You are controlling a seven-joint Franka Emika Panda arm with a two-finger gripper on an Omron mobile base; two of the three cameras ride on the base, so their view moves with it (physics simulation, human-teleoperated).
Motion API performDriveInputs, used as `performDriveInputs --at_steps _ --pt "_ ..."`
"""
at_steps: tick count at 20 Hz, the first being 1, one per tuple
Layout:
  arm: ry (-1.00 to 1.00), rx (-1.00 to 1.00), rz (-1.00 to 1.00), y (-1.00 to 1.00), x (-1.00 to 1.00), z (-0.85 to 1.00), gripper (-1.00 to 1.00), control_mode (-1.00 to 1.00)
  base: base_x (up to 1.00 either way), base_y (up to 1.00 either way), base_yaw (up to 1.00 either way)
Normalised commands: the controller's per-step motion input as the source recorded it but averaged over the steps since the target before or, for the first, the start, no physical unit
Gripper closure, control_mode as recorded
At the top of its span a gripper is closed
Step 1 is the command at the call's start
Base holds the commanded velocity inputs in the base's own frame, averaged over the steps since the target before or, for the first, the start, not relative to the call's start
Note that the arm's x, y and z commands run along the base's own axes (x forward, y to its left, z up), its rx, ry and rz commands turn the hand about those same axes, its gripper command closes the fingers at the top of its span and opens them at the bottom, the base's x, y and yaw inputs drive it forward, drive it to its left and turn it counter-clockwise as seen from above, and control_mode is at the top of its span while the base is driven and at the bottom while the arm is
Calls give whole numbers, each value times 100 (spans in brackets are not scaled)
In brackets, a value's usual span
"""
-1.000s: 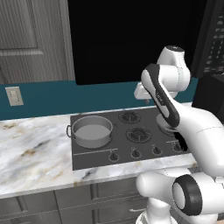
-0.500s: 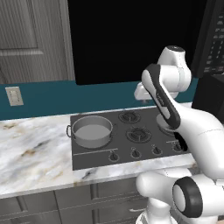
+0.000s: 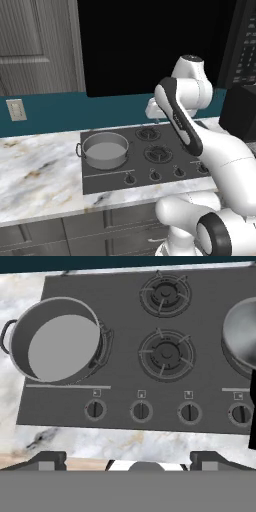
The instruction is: Move the pot and pan from the stove into the sink.
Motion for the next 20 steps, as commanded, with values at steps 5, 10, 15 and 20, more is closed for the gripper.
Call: performDriveInputs --at_steps 5,10,15,20 --pt "3 2 -2 33 -16 -11 -100 -100 0 0 0" --pt "3 6 0 7 -29 -10 -100 -100 0 0 0" --pt "3 4 0 21 -19 -20 -100 -100 0 0 0" --pt "0 0 -3 49 0 -31 -100 -100 0 0 0"
